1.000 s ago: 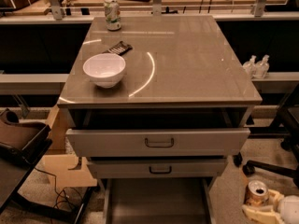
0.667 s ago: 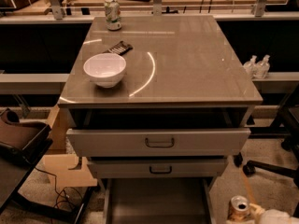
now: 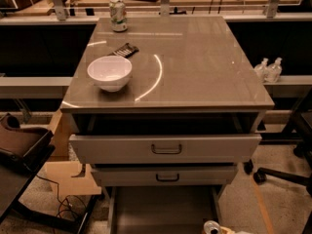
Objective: Place orange can into bottom drawer
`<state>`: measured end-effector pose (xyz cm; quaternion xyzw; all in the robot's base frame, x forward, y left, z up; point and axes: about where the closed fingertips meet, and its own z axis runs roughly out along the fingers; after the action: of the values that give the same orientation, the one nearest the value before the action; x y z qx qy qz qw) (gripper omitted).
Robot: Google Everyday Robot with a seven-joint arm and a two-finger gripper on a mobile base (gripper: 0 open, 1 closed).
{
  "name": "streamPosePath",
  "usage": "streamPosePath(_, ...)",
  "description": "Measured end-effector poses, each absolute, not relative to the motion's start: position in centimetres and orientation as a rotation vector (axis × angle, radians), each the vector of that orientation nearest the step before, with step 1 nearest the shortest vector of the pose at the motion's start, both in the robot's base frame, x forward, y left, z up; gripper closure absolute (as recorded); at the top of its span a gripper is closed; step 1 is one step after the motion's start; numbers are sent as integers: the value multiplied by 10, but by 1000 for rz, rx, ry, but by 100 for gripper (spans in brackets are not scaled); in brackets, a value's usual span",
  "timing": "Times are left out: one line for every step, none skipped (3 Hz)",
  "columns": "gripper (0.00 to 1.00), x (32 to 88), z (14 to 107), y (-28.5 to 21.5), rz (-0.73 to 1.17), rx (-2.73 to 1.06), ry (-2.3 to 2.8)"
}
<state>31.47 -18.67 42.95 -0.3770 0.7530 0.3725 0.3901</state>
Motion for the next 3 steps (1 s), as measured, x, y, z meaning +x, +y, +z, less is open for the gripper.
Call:
streamPosePath(100, 317, 405, -139, 1004, -954, 1850)
streamPosePath(100, 317, 405, -139, 1005, -954, 1850)
streamPosePath(100, 325, 398, -135, 992, -929, 1853)
